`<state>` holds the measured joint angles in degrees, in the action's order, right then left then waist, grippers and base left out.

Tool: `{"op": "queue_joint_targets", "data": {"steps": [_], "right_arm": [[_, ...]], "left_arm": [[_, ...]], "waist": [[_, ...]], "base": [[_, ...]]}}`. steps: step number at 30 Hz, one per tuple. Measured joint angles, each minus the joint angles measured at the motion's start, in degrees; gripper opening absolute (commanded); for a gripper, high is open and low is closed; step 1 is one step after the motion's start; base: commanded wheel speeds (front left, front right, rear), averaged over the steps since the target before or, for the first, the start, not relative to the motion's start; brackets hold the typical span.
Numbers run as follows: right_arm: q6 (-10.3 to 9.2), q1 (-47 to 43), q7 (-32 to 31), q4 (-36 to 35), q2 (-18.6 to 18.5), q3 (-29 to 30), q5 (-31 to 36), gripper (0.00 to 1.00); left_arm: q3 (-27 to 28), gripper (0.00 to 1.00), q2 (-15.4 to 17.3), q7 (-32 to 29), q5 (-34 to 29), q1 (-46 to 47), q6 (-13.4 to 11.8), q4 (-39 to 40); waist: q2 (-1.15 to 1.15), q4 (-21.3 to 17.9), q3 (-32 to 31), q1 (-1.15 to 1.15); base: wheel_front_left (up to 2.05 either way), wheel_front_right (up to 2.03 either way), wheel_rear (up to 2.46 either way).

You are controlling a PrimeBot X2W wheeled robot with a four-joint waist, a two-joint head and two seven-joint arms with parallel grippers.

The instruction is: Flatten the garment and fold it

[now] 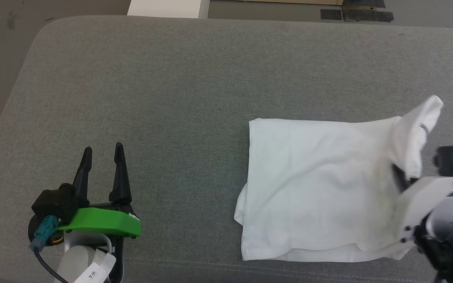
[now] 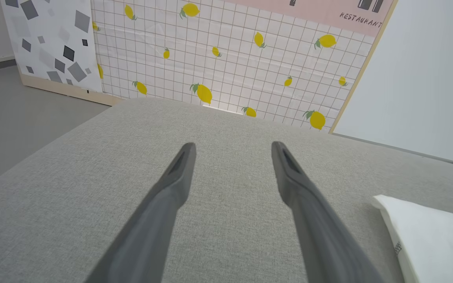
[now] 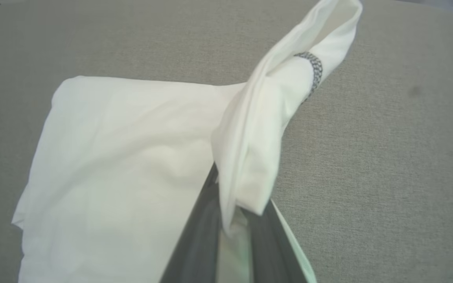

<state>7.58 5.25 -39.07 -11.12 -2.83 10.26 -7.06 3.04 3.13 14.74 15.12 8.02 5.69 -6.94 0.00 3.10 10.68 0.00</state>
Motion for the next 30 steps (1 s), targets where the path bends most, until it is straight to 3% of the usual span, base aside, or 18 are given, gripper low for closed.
{"op": "queue_joint_targets", "data": {"steps": [4, 6, 10, 21, 22, 24, 30], "right_arm": [[0.0, -0.4, -2.4, -4.9, -0.1, -11.2, 4.1, 0.0], [0.0, 1.2, -3.6, -3.3, -0.3, -19.0, 6.0, 0.0], [0.0, 5.9, -3.8, 2.1, -0.4, -26.2, 6.3, 0.0], [0.0, 15.0, -3.2, 21.3, -0.2, -32.1, 1.9, 0.0], [0.0, 15.3, -3.2, 22.3, -0.2, -32.2, 1.0, 0.21], [0.0, 16.1, -2.7, 24.1, -0.2, -32.8, -0.5, 1.0], [0.0, 16.4, 1.3, 23.0, -0.1, -33.4, -5.1, 1.0]], "left_arm": [[-0.1, 1.0, 0.0, 0.0, 0.0, 0.0, 0.1, 0.0], [-0.7, 1.0, 0.0, 0.0, 0.0, 0.1, 0.1, 0.0], [-1.8, 1.0, 0.0, 0.0, 0.0, 0.6, 0.2, 0.0], [-2.9, 1.0, -0.1, 0.0, 0.6, 2.3, 0.0, 0.0], [-2.9, 1.0, -0.1, 0.0, 0.6, 2.4, 0.0, 0.0], [-3.1, 1.0, -0.1, 0.0, 0.6, 2.4, -0.2, 0.0], [-3.3, 1.0, -0.1, 0.0, 0.6, 2.3, -0.6, 0.4]], "waist": [[0.0, 0.3, 0.2, 0.0], [0.0, 0.6, 0.7, 0.0], [0.0, 1.4, 1.6, 0.0], [0.0, 4.3, 4.9, 0.01], [0.0, 4.5, 5.1, 0.01], [0.0, 4.9, 5.3, 0.01], [0.0, 4.5, 4.8, 0.01]], "base": [[0.0, 0.0, 0.0], [0.0, 0.0, 0.0], [0.0, 0.0, 0.0], [0.0, 0.0, 0.0], [0.0, 0.0, 0.0], [0.0, 0.0, 0.0], [0.0, 0.0, 0.0]]}}
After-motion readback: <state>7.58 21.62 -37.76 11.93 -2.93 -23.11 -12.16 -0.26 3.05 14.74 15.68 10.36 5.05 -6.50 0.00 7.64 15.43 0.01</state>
